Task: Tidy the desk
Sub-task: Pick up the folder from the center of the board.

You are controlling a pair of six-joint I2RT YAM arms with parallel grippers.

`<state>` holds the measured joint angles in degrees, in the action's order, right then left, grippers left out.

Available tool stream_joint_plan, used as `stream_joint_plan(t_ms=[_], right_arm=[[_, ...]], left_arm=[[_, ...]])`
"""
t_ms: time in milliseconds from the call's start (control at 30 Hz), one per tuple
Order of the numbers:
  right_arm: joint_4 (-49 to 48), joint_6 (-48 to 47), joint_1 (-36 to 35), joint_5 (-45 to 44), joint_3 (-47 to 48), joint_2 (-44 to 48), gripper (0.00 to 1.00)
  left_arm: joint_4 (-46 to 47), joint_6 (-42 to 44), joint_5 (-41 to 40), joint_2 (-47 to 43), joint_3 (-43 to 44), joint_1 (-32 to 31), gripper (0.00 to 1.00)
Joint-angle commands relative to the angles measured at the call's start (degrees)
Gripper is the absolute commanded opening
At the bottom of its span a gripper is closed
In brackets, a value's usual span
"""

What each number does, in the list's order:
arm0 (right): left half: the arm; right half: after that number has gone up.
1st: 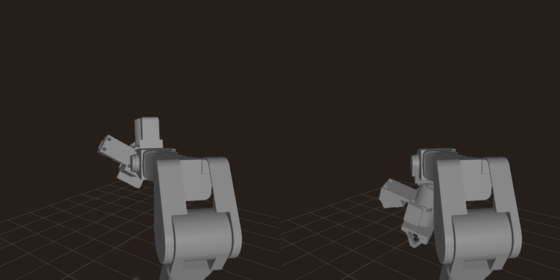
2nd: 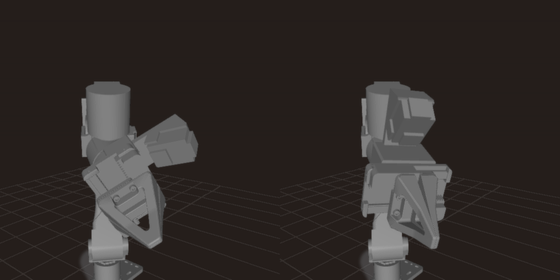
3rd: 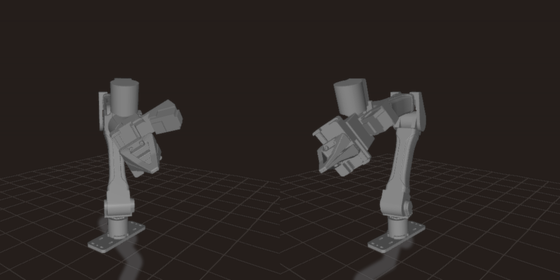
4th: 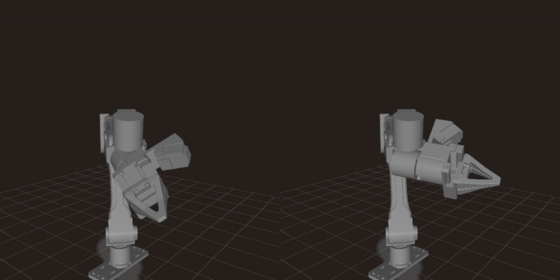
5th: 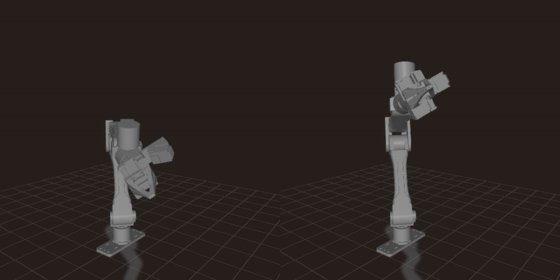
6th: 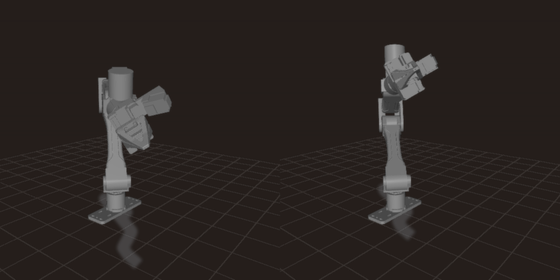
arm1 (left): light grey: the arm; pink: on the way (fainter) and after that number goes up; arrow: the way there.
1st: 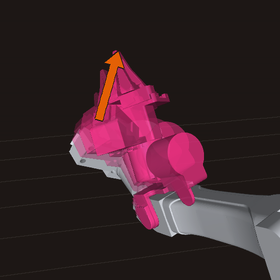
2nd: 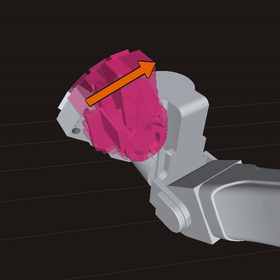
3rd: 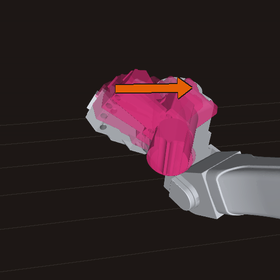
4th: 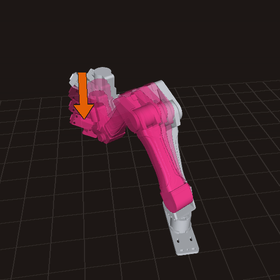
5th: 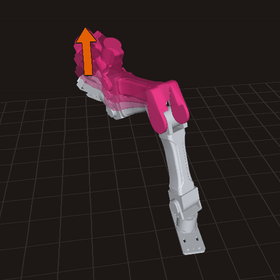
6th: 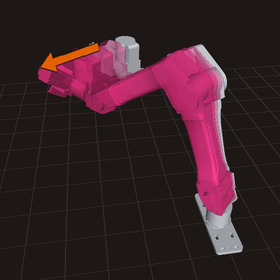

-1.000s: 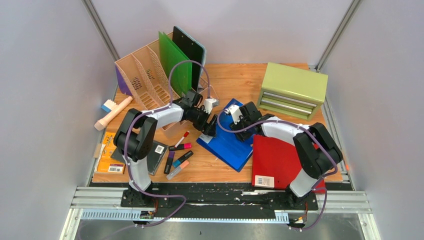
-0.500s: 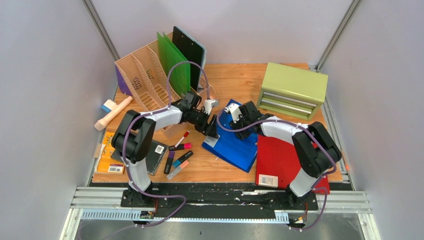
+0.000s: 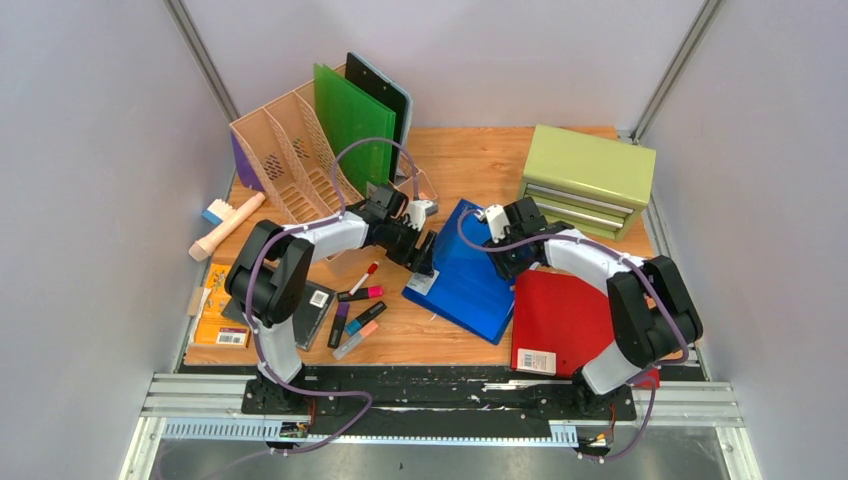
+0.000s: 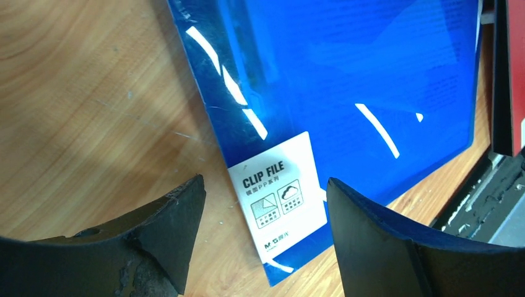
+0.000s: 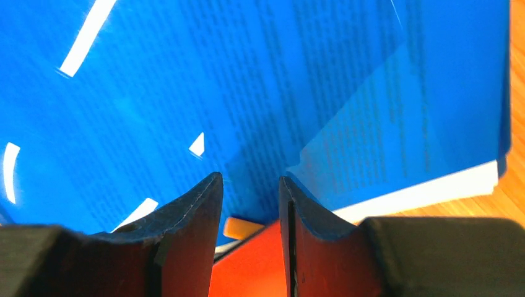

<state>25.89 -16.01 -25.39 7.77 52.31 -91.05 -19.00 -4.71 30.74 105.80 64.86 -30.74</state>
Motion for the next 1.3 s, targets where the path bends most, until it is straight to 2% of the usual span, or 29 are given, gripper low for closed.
stream_joint_plan(t_ms=[0, 600, 1000, 1267], right_arm=[[2.8, -1.5, 2.9, -1.6, 0.0, 2.7, 0.39], [1.0, -6.2, 13.7, -5.7, 0.3, 0.8, 0.33], [0.7, -6.0, 13.3, -3.5, -1.3, -3.6, 0.29], [0.8, -4.2, 10.2, 0.1, 0.1, -6.3, 0.28]], left_arm=[[-1.0, 0.4, -3.7, 0.5, 1.4, -0.2, 0.81], [-1.0, 1.6, -4.7, 1.1, 1.2, -0.2, 0.81], [-0.9, 2.0, -4.4, 1.5, 1.6, -0.2, 0.81], [-1.3, 1.9, -8.0, 0.3, 1.7, 0.5, 0.81]])
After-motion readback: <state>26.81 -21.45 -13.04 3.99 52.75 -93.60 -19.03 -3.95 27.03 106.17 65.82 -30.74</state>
